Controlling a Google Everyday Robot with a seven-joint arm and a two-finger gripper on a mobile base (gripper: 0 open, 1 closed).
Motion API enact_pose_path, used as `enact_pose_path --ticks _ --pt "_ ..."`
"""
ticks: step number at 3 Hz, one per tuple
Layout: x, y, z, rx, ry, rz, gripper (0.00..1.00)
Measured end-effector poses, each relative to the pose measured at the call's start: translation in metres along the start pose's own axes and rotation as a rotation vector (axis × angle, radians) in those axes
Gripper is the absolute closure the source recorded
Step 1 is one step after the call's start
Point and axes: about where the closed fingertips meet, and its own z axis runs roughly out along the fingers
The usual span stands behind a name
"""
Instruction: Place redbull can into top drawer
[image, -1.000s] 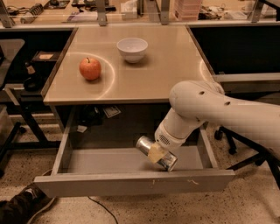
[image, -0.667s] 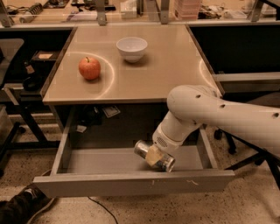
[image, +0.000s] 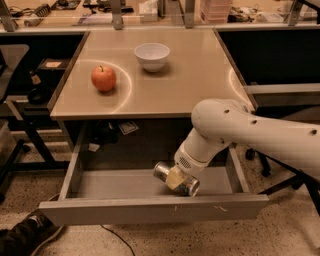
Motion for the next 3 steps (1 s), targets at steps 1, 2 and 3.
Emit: enact_pose_path --ticks 1,2,3 --pt "-0.002 0.0 0.004 -0.008 -0.006 0.0 1.0" --pt "-0.009 -0.003 0.01 -0.013 -0.016 -0.008 1.0" --pt "-0.028 -0.017 0.028 -0.018 -0.048 -0.04 1.0"
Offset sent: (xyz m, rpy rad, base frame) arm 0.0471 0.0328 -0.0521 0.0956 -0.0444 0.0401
